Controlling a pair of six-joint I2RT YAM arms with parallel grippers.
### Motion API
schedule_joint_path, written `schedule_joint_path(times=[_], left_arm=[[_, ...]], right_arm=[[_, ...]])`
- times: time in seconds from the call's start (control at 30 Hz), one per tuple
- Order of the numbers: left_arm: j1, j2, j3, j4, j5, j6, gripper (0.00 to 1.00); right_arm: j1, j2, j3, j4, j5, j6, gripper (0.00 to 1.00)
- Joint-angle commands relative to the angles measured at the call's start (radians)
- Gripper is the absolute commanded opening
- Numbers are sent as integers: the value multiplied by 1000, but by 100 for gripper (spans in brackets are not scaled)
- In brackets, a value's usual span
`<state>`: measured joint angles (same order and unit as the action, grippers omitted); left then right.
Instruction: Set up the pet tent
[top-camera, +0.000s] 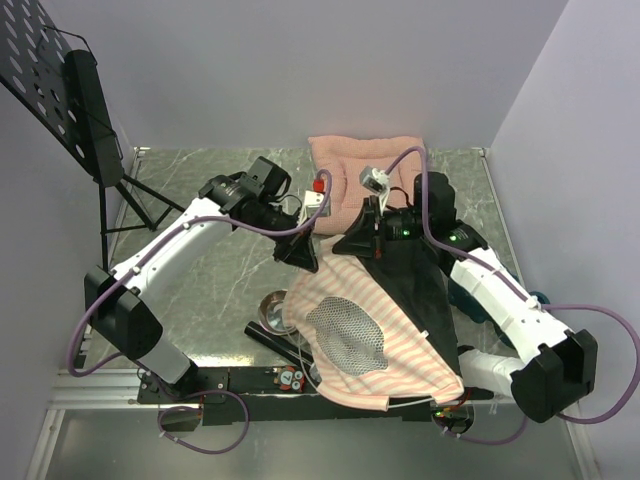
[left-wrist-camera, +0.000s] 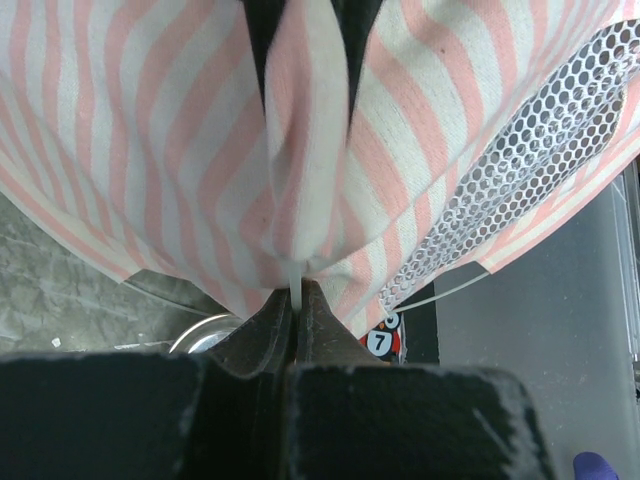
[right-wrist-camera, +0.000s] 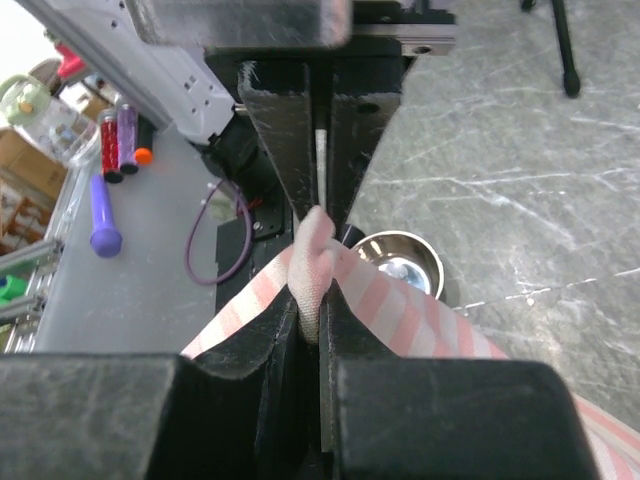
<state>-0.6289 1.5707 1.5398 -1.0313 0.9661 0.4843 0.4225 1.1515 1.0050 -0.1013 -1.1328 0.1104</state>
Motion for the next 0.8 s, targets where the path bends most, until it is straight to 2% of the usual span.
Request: schedule_joint_path(times=[0.0,0.17,0.27,0.37,0.53,0.6,0.67,0.73,0.77], left_arm=[[-57,8,11,-43,-23,4,1],[-61,9,34,-47,-38,11,1],[-61,-29,25,3,-46,-7,1],[-61,-87,-1,98,-47,-45,1],[-51,-201,-73,316,-87,-160,1],[-23,-245,-108,429,-98,-216,1],[39,-280,-144,521,-81,-265,1],[107,-304,-176,600,-63,-305,1],[142,-307,-182,629,-46,-308,1]], right_arm=[[53,33,108,-133,-7,-148,0],[79,73,167,-254,19,-242,0],[91,94,190,-322,39,-294,0],[111,125,221,-386,62,-342,0],[125,151,285,-391,73,-322,1],[121,157,331,-393,71,-310,18],[101,154,375,-385,88,-290,46],[62,146,435,-380,90,-259,65],[39,137,463,-380,93,-253,69]])
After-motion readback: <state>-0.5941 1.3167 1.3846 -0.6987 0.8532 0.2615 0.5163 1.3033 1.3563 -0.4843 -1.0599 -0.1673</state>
